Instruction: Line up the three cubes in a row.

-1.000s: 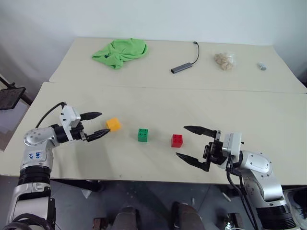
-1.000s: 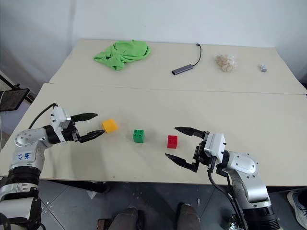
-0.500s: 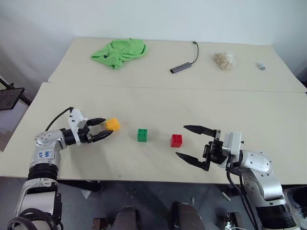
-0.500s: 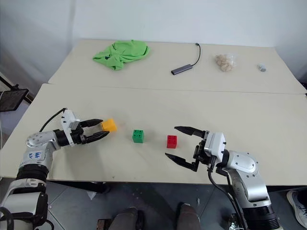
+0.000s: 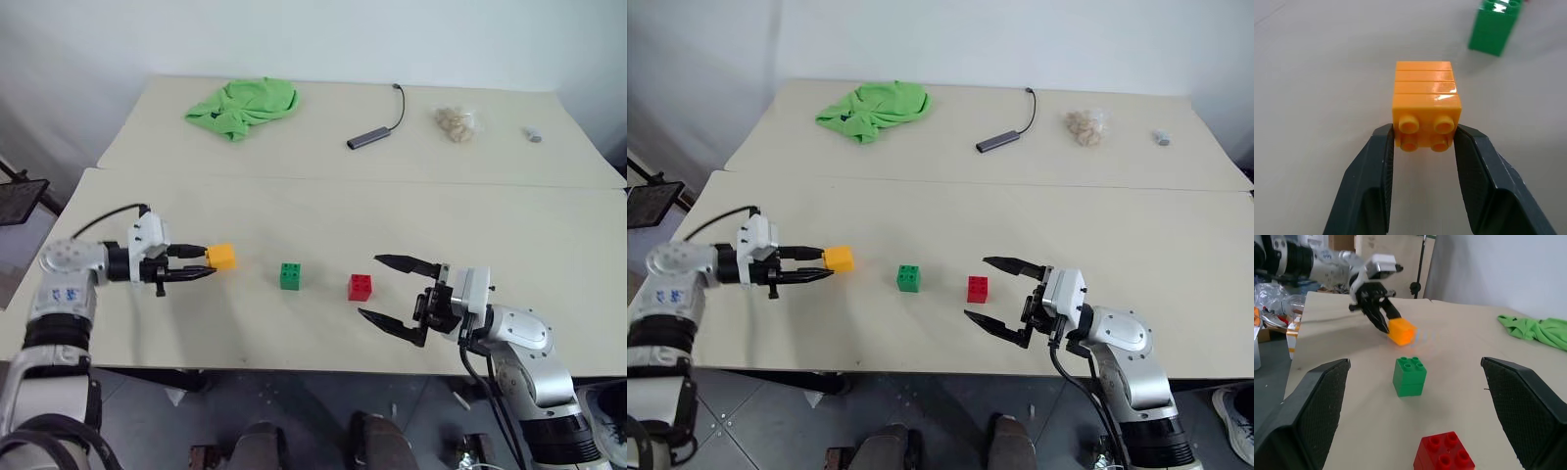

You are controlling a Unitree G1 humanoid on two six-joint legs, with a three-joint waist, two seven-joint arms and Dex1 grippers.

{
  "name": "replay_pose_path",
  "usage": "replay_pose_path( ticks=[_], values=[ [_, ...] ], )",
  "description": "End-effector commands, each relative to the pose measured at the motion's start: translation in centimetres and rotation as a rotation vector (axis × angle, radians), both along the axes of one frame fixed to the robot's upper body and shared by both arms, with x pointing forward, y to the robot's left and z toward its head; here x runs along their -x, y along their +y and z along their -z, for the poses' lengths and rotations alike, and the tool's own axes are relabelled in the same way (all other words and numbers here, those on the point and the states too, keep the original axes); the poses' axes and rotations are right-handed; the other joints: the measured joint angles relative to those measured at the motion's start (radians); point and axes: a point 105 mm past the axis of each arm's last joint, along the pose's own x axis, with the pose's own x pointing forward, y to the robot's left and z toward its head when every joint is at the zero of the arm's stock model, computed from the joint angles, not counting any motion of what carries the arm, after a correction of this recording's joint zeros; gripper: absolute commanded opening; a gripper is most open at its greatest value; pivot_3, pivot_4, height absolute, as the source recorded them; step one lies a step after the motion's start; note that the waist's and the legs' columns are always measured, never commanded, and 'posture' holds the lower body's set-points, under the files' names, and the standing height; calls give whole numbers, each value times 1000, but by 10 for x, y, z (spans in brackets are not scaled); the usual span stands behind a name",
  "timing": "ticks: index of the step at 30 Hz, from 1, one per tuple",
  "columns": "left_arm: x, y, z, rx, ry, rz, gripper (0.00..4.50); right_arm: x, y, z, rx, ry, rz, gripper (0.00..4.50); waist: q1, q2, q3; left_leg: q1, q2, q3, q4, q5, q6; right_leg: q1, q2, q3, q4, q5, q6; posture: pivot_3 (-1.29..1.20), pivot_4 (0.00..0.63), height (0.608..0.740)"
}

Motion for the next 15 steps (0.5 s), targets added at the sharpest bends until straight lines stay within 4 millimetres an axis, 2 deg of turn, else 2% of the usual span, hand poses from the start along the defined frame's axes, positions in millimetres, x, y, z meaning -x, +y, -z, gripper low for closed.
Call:
replay_pose_path(
  ticks=[1,3,5,7,11,15],
  values=[
    [4,9,-21,-211,31,76,1443,4,1,-4,-16,-20,-22,4500,0,0,0,0,0,0,0,0,0,0,0,0,0,0,0,0,150,740],
    [-4,18,-28,-415,40,40,1443,5,-2,-6,-28,-24,-23,4500,0,0,0,1,0,1,-1,0,0,0,0,0,0,0,0,0,150,740],
    [-8,16,-38,-544,96,37,1443,6,-7,-5,-21,-24,-17,4500,1,0,0,0,0,1,-1,0,0,0,0,0,0,0,0,0,150,740],
    [-10,11,-40,-606,134,52,1443,6,-11,-5,-16,-23,-9,4500,1,0,0,0,0,1,-1,0,0,0,0,0,-1,0,0,0,150,740],
    [-17,1,-32,-744,122,104,1443,6,-10,-4,-19,-26,0,4500,-2,0,0,0,0,1,-1,0,1,0,0,0,0,0,0,0,150,740],
    [-24,-23,-27,-755,111,164,1443,9,-8,-3,-33,-27,13,4500,-1,0,0,0,0,1,-1,0,1,-1,0,1,0,0,0,0,150,740]
  ],
)
